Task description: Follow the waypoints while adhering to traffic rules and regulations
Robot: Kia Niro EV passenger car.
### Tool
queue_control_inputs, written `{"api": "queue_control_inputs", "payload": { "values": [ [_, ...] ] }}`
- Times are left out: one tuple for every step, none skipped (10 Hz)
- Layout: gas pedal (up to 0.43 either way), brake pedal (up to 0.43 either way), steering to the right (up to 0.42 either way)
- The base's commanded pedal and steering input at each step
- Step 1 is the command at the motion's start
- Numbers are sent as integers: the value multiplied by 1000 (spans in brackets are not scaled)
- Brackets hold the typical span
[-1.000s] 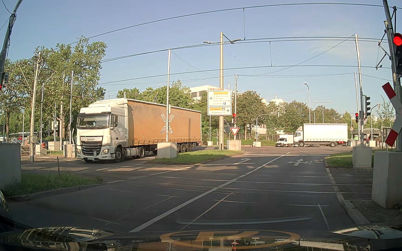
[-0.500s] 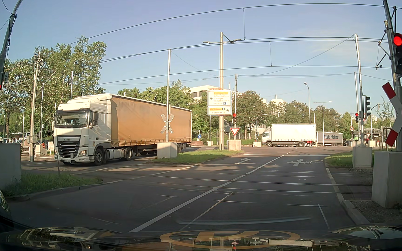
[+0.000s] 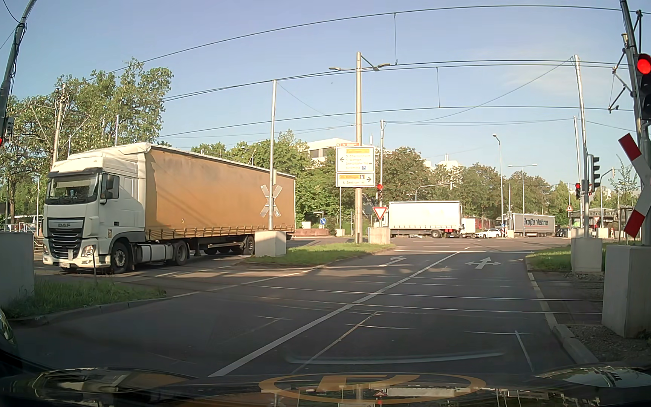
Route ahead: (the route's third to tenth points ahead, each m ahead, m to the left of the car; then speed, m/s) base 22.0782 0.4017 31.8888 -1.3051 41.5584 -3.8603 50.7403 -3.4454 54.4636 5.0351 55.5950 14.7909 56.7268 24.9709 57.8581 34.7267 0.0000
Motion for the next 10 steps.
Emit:
{"api": "queue_control_inputs", "payload": {
  "values": [
    [0, 287, 248],
    [0, 287, 248],
    [0, 287, 248],
    [0, 287, 248],
    [0, 287, 248],
    [0, 287, 248],
    [0, 287, 248],
    [0, 287, 248],
    [0, 287, 248],
    [0, 287, 248]
  ]
}}
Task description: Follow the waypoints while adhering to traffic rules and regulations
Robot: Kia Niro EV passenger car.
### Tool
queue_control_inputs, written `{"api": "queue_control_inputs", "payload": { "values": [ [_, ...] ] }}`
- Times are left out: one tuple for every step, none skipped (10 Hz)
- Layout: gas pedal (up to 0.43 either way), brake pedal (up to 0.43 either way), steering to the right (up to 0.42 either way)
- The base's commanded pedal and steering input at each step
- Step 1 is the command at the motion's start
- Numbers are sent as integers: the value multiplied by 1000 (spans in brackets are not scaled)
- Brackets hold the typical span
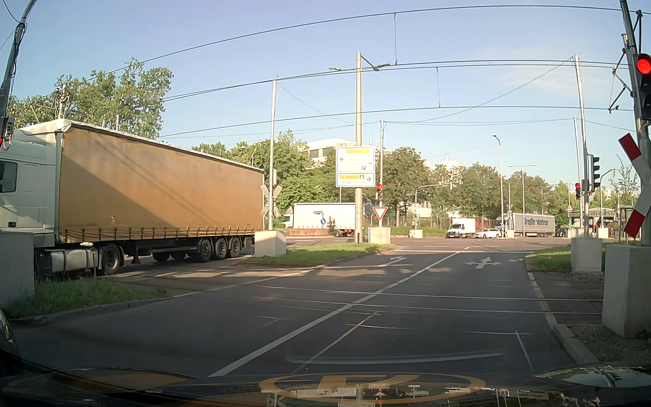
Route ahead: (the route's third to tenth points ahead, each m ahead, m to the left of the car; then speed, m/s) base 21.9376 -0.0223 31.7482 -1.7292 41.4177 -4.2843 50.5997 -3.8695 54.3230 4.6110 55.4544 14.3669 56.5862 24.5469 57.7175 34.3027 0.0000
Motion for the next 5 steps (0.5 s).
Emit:
{"api": "queue_control_inputs", "payload": {
  "values": [
    [0, 287, 248],
    [0, 287, 248],
    [0, 287, 248],
    [0, 287, 248],
    [0, 287, 248]
  ]
}}
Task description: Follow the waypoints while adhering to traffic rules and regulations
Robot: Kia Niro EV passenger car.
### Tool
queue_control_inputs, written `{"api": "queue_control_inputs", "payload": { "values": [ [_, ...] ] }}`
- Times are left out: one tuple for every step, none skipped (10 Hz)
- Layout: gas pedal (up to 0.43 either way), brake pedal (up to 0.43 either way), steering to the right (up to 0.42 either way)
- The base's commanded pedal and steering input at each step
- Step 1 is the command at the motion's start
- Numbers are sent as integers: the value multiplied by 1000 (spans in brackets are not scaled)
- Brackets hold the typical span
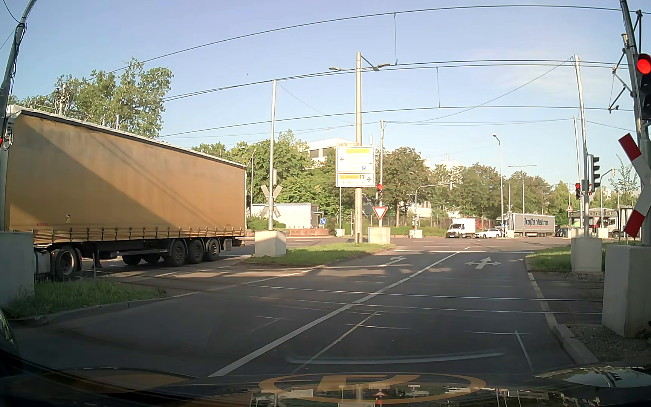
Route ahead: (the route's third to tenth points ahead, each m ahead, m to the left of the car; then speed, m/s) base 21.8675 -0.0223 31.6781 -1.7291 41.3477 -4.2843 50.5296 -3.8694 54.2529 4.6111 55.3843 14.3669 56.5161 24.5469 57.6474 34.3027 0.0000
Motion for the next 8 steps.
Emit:
{"api": "queue_control_inputs", "payload": {
  "values": [
    [0, 287, 248],
    [0, 287, 248],
    [0, 293, 248],
    [0, 287, 248],
    [0, 287, 248],
    [0, 287, 248],
    [0, 287, 248],
    [0, 287, 248]
  ]
}}
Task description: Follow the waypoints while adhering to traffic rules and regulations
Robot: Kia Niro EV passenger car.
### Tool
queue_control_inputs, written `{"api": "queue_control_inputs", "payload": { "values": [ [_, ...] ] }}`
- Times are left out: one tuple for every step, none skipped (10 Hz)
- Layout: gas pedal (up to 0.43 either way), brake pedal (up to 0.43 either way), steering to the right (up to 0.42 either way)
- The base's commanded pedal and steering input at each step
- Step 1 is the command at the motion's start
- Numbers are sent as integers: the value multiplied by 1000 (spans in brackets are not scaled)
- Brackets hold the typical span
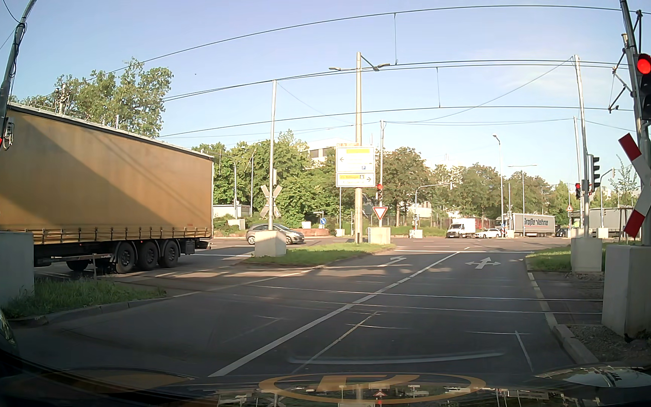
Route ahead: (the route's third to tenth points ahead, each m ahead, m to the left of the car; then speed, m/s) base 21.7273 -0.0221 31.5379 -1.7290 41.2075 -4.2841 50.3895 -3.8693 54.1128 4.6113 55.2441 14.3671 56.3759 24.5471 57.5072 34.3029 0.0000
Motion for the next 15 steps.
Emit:
{"api": "queue_control_inputs", "payload": {
  "values": [
    [0, 293, 248],
    [0, 287, 248],
    [0, 293, 248],
    [0, 293, 248],
    [0, 293, 248],
    [0, 293, 248],
    [0, 293, 248],
    [0, 293, 248],
    [0, 293, 248],
    [0, 293, 248],
    [0, 293, 248],
    [0, 293, 248],
    [0, 287, 248],
    [0, 293, 248],
    [0, 293, 248]
  ]
}}
